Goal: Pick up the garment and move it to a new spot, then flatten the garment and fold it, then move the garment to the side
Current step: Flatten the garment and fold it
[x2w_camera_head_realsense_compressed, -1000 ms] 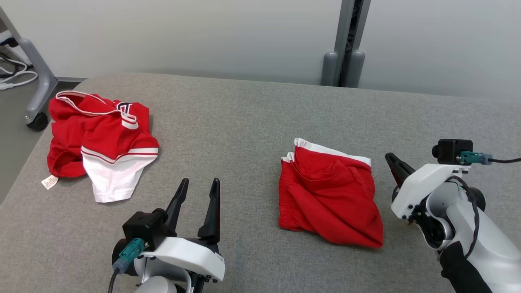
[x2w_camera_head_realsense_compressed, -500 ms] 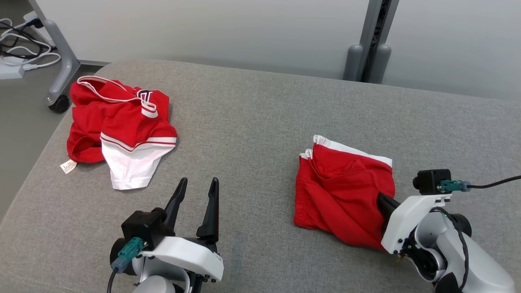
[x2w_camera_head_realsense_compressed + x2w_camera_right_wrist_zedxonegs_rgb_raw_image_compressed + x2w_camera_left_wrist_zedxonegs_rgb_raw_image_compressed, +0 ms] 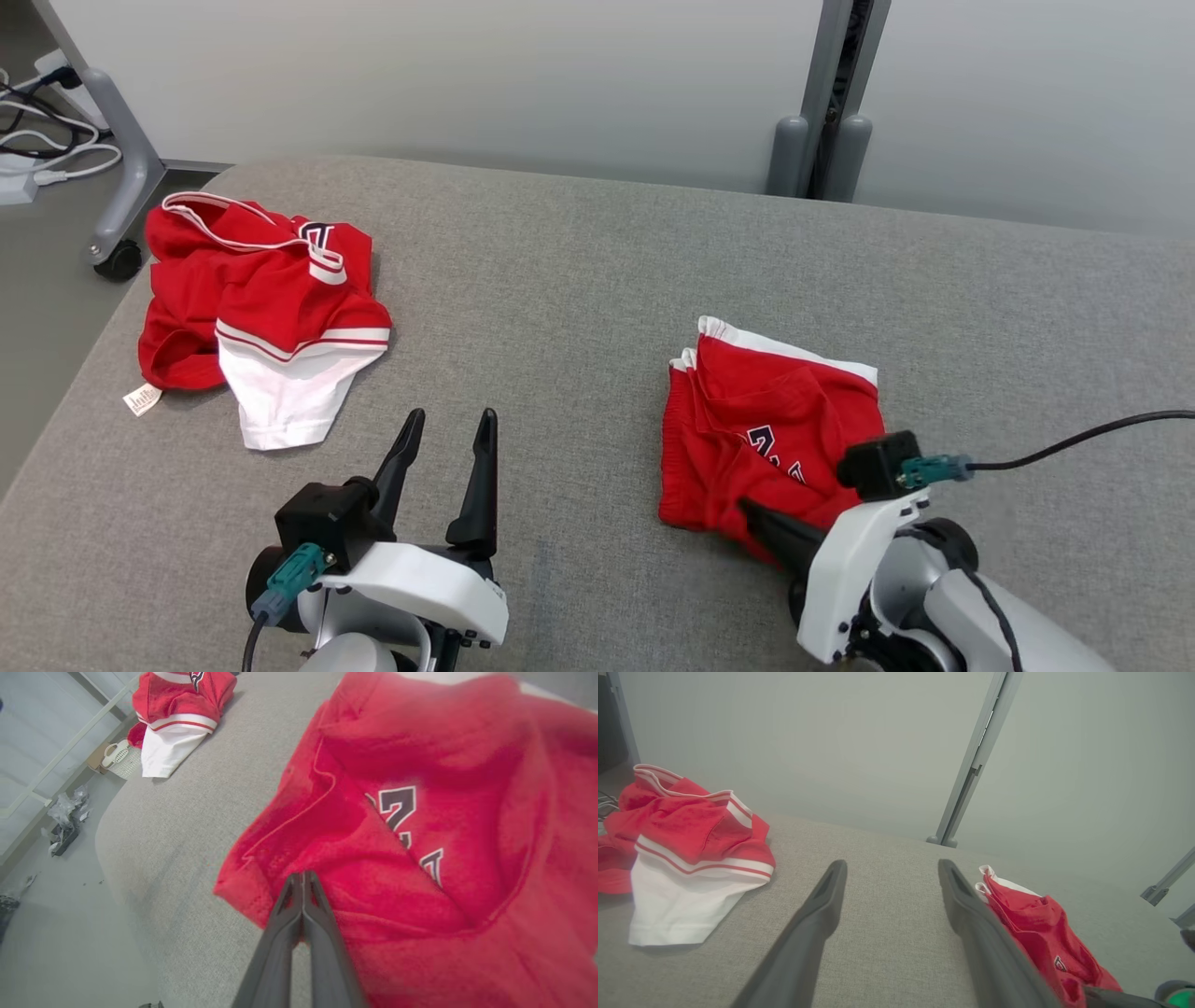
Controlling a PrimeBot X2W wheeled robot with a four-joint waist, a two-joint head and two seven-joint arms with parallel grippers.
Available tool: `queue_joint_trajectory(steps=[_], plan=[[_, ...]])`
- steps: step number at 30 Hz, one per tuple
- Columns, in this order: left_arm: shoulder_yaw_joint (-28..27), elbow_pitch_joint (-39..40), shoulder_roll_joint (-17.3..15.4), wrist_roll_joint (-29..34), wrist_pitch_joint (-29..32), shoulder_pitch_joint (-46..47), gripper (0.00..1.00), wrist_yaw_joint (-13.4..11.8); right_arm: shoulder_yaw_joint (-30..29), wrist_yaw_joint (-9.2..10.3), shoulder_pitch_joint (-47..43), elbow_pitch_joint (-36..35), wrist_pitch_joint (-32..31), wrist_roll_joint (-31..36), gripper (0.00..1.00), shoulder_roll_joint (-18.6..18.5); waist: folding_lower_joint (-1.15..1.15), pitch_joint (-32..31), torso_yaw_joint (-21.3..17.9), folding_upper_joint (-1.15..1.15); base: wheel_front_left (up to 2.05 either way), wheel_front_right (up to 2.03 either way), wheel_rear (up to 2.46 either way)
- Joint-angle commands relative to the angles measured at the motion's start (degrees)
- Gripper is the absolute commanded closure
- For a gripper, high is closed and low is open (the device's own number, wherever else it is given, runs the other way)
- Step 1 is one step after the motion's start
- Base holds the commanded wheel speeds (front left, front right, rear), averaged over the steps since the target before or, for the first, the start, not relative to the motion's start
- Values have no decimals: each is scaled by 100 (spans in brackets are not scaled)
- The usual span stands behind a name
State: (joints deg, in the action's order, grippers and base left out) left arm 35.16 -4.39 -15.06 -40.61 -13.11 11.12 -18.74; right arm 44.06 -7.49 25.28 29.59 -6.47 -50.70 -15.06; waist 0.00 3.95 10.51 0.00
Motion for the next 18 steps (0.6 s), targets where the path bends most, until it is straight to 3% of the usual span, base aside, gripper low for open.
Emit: queue_joint_trajectory(steps=[1,5,8,18], plan=[[-21,17,-38,7,-3,12,0,-43,223,-1,-86,-133,63,-80,100,-36,0,-13,-24,0,0,0,0],[-21,44,-54,2,6,-13,0,-65,793,-1,-101,-359,42,-172,100,-112,0,-19,-77,0,0,0,0],[-17,58,-61,-7,9,-13,0,-68,874,-1,25,-475,279,-271,100,-177,0,-14,-100,0,0,0,0],[-8,100,-61,-28,1,3,0,-87,16,-1,312,-444,958,-563,100,-830,0,38,6,0,0,0,0]])
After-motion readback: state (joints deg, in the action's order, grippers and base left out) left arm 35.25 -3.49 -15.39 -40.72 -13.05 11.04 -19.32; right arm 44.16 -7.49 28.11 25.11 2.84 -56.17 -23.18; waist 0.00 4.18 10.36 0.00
